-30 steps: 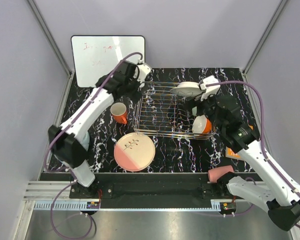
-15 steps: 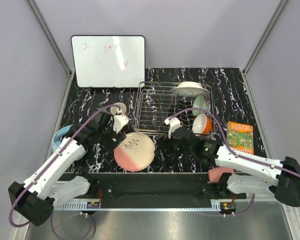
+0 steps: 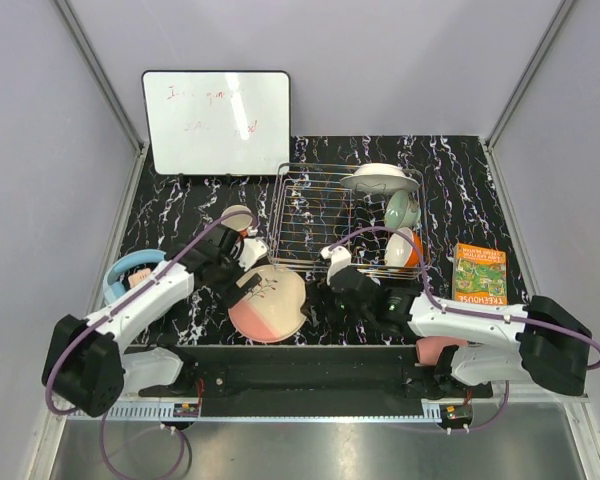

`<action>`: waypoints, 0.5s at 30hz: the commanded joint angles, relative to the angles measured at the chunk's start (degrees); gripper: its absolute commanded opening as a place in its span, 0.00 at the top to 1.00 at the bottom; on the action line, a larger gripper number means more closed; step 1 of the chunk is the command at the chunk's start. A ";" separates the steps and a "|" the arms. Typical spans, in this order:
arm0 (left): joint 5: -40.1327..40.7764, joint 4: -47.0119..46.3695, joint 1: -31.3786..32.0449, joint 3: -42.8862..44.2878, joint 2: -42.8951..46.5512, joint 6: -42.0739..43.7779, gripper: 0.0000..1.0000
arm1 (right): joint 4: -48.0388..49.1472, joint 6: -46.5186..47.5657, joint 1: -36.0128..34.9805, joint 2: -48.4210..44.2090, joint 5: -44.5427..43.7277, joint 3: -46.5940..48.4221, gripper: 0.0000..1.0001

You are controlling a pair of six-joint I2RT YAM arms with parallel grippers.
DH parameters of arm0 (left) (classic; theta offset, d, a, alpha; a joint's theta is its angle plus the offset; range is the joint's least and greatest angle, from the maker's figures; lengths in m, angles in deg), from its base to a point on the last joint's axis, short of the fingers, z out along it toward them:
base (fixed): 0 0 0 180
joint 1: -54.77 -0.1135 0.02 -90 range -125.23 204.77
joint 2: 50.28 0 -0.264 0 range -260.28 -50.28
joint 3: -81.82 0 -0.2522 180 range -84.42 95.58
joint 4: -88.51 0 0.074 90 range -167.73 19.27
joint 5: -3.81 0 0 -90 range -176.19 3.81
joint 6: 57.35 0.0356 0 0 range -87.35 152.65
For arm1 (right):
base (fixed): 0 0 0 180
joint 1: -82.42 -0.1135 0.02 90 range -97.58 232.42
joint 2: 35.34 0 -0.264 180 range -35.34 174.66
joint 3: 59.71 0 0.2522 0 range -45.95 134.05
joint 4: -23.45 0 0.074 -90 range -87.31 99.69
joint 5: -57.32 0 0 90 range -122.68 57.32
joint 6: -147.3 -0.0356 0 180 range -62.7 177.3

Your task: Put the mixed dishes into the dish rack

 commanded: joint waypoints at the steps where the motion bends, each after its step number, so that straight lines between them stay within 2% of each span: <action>1: -3.27 -7.85 -2.12 -0.63 -3.57 2.65 0.04 | 5.44 -1.51 -1.85 1.39 -3.40 -0.50 0.19; 10: -6.70 -12.95 -3.71 0.41 -11.74 4.59 0.06 | 10.01 -2.21 -3.26 2.71 -4.37 -3.84 0.19; 15: -9.95 -12.95 -3.89 1.38 -15.26 5.91 0.15 | 11.59 -3.62 -3.88 5.08 -4.90 -4.80 0.19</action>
